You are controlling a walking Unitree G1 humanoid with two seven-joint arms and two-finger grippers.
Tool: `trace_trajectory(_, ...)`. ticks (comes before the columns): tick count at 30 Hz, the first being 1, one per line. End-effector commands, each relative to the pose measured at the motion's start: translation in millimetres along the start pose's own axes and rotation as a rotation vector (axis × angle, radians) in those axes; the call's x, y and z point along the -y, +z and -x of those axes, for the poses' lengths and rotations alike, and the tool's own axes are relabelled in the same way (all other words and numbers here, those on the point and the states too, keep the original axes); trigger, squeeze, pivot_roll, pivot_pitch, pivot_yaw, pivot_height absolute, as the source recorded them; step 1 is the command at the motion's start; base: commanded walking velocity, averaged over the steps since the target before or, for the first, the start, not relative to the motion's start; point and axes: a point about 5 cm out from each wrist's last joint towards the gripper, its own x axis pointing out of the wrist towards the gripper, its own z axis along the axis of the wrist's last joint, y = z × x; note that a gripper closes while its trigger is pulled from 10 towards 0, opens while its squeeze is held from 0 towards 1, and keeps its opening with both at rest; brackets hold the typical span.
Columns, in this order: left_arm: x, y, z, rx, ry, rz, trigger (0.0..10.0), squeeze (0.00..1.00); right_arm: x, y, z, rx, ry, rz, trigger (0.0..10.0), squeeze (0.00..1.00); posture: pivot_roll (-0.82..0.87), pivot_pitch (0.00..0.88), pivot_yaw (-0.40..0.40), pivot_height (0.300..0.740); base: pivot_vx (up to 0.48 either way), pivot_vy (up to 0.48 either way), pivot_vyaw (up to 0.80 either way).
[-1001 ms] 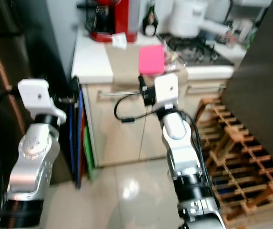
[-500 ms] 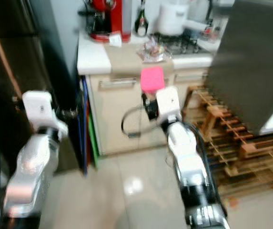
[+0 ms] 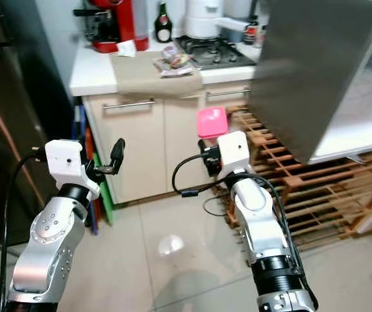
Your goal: Restocking fridge
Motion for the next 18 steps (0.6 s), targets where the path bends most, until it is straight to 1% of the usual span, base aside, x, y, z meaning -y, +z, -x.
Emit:
trace_trajectory(1, -5.0, -2.9, -0.1, -0.018, 0.014, -0.011, 10.0, 0.00, -6.9, 4.7, -3.5, 0.012, 0.028, -0.005, 0.0, 0.00, -0.10, 0.000, 0.023, 0.740, 0.000, -0.480, 0.00)
trace_trajectory(9, -4.6, -4.4, -2.0, -0.022, 0.015, -0.020, 10.0, 0.00, -4.4, 2.4, -2.6, 0.005, 0.023, 0.001, 0.0, 0.00, -0.10, 0.000, 0.025, 0.740, 0.000, -0.480, 0.00)
trace_trajectory(15, -8.0, -5.6, -5.5, -0.021, 0.039, -0.029, 10.0, 0.00, -7.7, 2.3, -2.2, 0.003, 0.031, -0.005, 0.0, 0.00, -0.10, 0.000, -0.003, 0.740, 0.000, -0.480, 0.00)
trace_trajectory(18, -8.7, -4.0, -7.2, -0.016, 0.050, -0.029, 10.0, 0.00, -8.8, 3.3, -3.2, 0.004, 0.036, -0.008, 0.0, 0.00, -0.09, 0.000, -0.003, 0.740, 0.000, -0.480, 0.00)
